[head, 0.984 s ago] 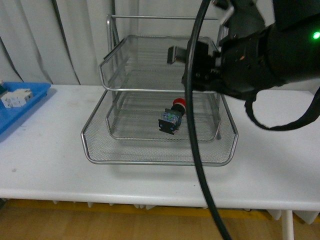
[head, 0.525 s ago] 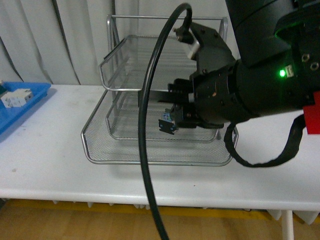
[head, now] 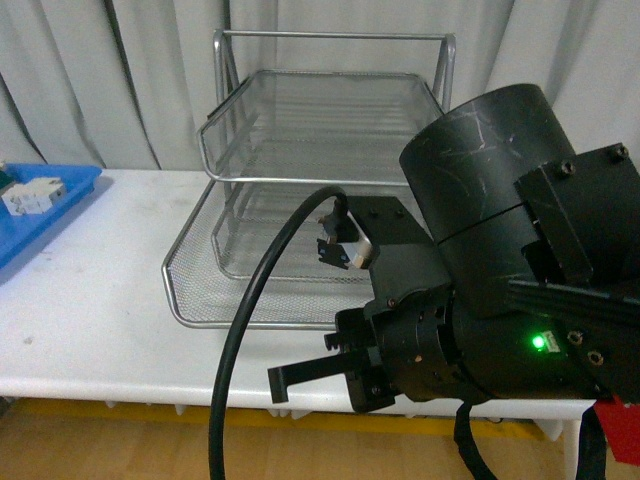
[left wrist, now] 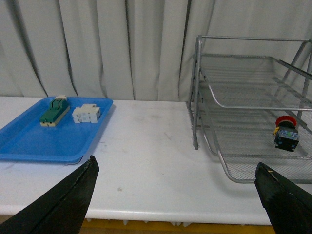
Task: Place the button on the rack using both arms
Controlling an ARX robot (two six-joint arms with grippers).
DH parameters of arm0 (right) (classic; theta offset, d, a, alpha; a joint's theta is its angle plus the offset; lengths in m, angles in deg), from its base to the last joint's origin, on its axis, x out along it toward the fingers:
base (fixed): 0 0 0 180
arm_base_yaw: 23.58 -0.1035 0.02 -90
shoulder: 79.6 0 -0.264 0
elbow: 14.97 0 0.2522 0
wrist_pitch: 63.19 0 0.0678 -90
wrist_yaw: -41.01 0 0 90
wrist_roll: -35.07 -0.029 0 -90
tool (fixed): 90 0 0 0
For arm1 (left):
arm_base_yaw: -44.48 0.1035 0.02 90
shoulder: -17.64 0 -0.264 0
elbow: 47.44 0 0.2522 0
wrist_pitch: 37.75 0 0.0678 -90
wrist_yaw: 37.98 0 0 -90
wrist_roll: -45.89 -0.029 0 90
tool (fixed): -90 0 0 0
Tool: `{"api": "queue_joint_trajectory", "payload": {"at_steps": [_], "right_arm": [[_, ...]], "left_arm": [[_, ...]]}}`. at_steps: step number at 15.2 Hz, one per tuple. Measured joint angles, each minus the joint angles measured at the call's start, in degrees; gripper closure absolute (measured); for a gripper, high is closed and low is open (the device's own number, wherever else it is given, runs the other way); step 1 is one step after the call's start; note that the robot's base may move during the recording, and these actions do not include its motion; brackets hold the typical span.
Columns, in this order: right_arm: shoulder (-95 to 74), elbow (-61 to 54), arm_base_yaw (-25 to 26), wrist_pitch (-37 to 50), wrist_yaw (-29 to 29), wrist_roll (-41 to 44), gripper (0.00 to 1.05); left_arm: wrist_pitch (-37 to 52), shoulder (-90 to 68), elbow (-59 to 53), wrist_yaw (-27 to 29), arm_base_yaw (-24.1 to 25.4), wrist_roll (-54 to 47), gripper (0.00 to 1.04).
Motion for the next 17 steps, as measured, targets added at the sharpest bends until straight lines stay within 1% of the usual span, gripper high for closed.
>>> {"api": "queue_joint_trajectory", "payload": {"at_steps": [1,4,8,17], "right_arm": [[-0.63,0.02,-0.02,0.20,-0.17,0.02,1.03],[-4.46,4.83,0.63,-0.39,-2.49,0.24,1.03],[-5.81,9.11,0.96,-2.86,-3.17,1.55,1.03],[-11.67,19.52,7.34,-6.34,-5.01,4.37,1.03]], "left_arm": [[0.00,0.00,0.00,-0.02,0.00,0.00,0.07],[0.00,-0.02,0.00,0.00,0.00,0.00,0.07],[0.00,0.00,0.00,0.00,0.00,0.00,0.07],[0.00,0.00,0.00,0.00,0.00,0.00,0.07]]}}
